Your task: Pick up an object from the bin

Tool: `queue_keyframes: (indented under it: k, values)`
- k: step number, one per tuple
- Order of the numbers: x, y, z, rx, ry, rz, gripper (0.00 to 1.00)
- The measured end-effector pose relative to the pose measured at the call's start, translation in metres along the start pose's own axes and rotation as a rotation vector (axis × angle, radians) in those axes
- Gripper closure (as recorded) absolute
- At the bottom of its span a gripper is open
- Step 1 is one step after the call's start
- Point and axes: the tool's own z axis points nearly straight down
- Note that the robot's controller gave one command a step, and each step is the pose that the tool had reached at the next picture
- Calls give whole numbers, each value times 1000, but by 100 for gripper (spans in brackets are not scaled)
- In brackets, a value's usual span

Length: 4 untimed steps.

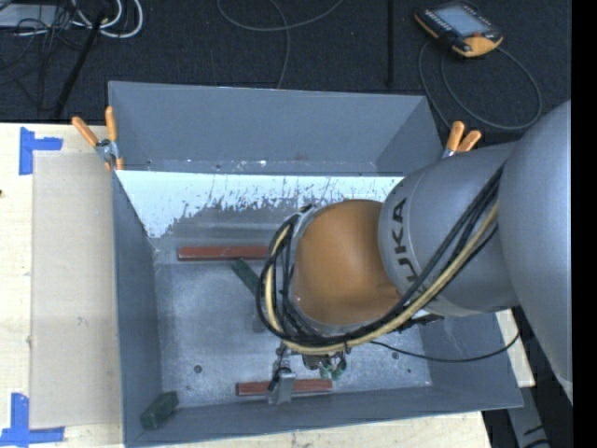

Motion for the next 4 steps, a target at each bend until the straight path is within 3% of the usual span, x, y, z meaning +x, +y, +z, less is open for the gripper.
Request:
queue_keyframes:
  k: [1, 2, 3, 4]
  values:
    - [-32, 11, -5, 2, 5, -94, 0]
    - [-37, 17, -7, -1, -8, -191, 0]
    - [-20, 22, 52, 0, 1, -226, 0]
    - [-18, 30, 64, 0, -8, -408, 100]
